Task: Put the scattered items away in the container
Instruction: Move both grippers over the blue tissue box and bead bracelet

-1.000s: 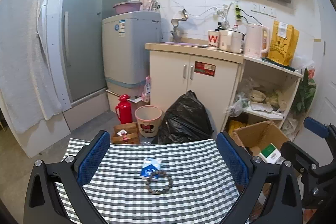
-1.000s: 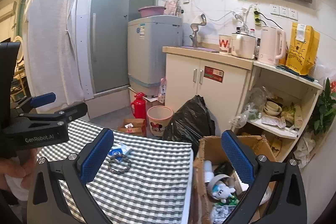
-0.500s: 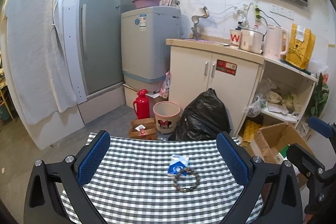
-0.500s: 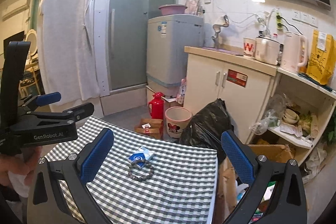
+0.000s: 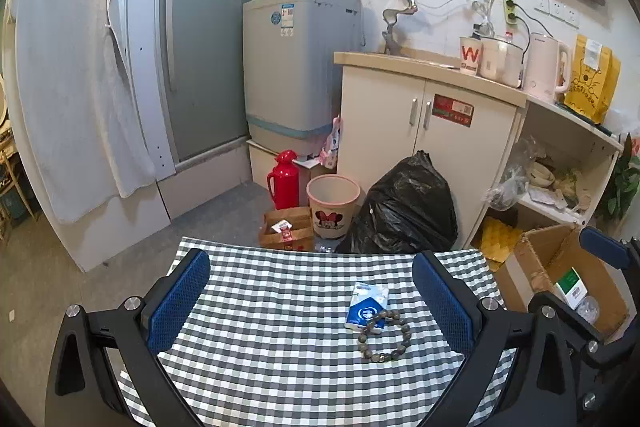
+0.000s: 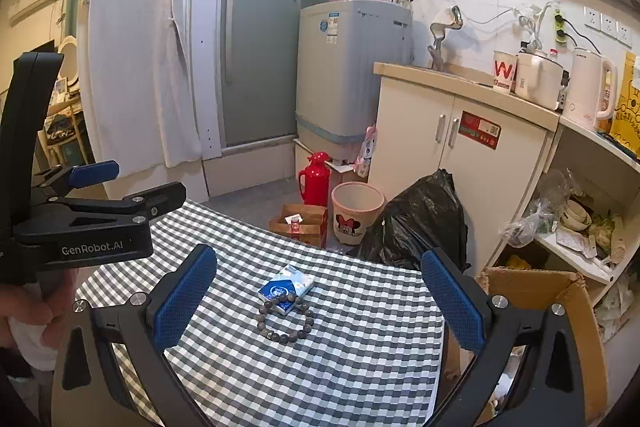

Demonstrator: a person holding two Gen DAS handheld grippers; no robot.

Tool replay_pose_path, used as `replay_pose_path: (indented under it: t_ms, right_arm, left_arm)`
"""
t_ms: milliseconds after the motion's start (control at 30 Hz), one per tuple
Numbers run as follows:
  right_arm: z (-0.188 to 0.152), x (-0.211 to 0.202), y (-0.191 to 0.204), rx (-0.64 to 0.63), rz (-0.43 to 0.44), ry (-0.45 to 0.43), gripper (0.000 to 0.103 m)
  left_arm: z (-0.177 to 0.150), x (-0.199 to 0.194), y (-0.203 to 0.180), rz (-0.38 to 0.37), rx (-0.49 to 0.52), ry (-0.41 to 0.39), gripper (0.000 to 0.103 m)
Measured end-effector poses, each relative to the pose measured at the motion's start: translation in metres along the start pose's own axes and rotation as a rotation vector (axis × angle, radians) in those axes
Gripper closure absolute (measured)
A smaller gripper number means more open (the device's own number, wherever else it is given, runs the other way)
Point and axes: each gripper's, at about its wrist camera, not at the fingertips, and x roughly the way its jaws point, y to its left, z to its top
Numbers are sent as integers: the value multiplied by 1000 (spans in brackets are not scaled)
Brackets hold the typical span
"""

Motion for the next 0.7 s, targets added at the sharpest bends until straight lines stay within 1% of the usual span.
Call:
replay_pose_path:
  t_ms: [367, 633, 700]
  right_arm:
    - [-14, 47, 3, 3, 33, 91, 0]
    - [-29, 88, 6, 3, 84, 179, 0]
    - [-35, 99, 7, 3, 109, 198, 0]
  left_arm:
    - [-10, 41, 10, 1, 2, 68, 0]
    - [-20, 75, 13, 0, 0, 132, 0]
    - [-22, 83, 15, 1, -2, 147, 0]
